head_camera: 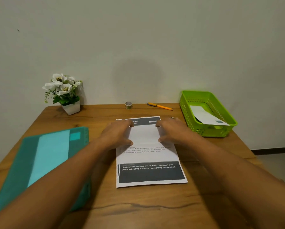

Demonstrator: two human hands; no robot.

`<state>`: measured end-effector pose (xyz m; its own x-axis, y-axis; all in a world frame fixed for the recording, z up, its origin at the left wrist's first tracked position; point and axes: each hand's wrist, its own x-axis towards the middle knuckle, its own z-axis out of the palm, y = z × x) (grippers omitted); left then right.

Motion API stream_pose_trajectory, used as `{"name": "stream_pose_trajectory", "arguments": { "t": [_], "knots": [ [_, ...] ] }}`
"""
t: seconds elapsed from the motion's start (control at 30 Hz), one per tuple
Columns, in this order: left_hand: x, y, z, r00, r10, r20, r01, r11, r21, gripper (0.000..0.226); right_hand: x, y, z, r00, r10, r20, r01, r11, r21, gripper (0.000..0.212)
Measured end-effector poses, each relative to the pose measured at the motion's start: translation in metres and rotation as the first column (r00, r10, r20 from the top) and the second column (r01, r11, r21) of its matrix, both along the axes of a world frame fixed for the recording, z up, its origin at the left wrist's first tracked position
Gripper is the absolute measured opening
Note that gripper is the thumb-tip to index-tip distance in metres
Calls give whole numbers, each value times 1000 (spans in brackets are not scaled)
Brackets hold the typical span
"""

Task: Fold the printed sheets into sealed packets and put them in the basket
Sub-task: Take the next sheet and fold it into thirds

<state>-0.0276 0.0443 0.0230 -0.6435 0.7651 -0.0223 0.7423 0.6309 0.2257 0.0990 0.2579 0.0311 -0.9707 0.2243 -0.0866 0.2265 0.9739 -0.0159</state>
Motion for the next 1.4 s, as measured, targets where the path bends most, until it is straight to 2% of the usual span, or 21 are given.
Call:
{"name": "stream_pose_trajectory", "arguments": {
  "t": [0.13, 0.3, 0.4, 0.67, 0.87, 0.97, 1.03, 1.13, 1.3, 1.4],
  "knots": [
    [16, 0, 5, 981, -21, -191, 33, 998, 59, 50, 6, -16, 5, 988, 105, -112, -87, 984, 156, 27],
    [31, -11, -1, 943, -61, -327, 115, 982, 149, 27, 20, -26, -6, 958, 166, -234, -130, 978, 160, 16],
    [40, -17, -12, 946, -107, -307, 164, 972, 169, 26, 33, -32, -21, 935, 209, -285, -170, 973, 157, 18],
    [51, -30, -48, 957, -119, -264, 171, 969, 181, 32, 54, -36, -56, 940, 204, -272, -184, 978, 98, 33],
    [50, -29, -53, 960, -104, -260, 166, 960, 228, 44, 58, -42, -59, 949, 110, -295, -119, 993, -13, 50],
    [48, -21, -50, 972, -77, -223, 130, 963, 235, 33, 48, -44, -56, 955, 65, -291, -80, 996, -41, 46],
    [46, -15, -51, 978, -60, -202, 102, 973, 205, 30, 39, -46, -53, 967, 64, -246, -77, 996, -42, 44],
    [47, -9, -58, 987, -74, -143, 91, 989, 116, 45, 31, -52, -53, 976, 84, -199, -104, 990, -91, 43],
    [52, -9, -63, 992, -78, -101, 82, 996, 34, 55, 21, -78, -67, 976, 47, -213, -96, 970, -225, 55],
    [49, -12, -62, 991, -86, -101, 81, 996, -48, 59, 21, -79, -74, 977, 36, -208, -83, 971, -225, 56]
  ]
}}
